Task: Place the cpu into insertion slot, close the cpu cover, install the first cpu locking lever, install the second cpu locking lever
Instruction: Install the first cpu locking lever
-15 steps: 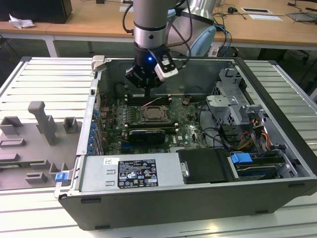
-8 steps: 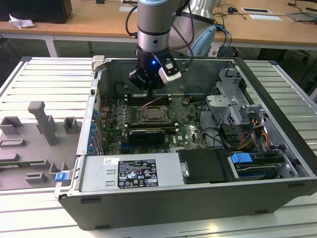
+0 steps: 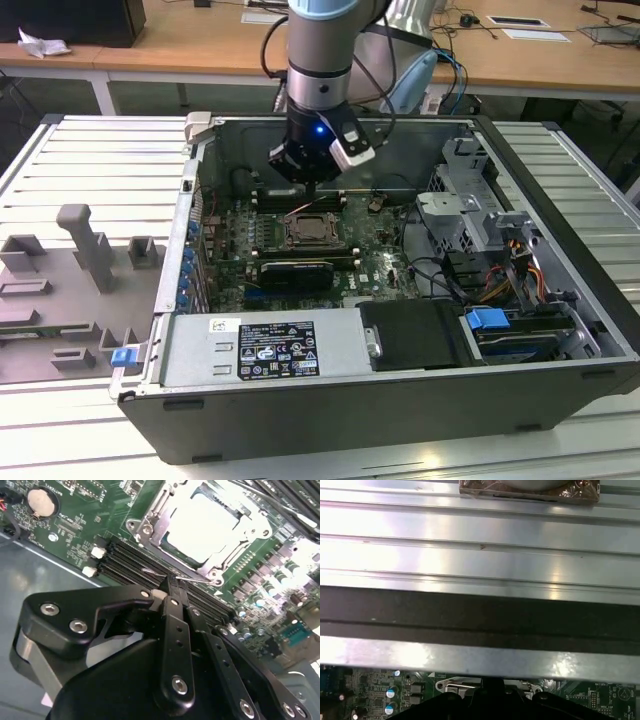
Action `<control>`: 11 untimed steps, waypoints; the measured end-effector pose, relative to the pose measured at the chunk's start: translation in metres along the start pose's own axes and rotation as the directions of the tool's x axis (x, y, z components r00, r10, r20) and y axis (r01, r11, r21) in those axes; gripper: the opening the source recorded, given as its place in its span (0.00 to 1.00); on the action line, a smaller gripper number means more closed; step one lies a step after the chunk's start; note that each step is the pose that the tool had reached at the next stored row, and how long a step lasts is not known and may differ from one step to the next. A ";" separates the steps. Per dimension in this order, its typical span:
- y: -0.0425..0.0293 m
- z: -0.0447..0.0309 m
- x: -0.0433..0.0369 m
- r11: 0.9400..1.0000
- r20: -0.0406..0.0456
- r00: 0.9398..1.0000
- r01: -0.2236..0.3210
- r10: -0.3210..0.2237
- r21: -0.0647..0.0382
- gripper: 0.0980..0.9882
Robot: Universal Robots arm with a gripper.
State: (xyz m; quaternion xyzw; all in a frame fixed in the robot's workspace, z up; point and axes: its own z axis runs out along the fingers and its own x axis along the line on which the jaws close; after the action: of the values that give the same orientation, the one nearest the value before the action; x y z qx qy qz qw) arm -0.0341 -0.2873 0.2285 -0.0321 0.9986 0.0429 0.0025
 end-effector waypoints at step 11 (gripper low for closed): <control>-0.0014 0.0137 -0.0136 1.000 -0.001 1.000 0.014 -0.014 -0.003 0.01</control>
State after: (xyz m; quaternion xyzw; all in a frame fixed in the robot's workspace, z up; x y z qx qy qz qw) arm -0.0204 -0.2866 0.2148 -0.0392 0.9982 0.0443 0.0022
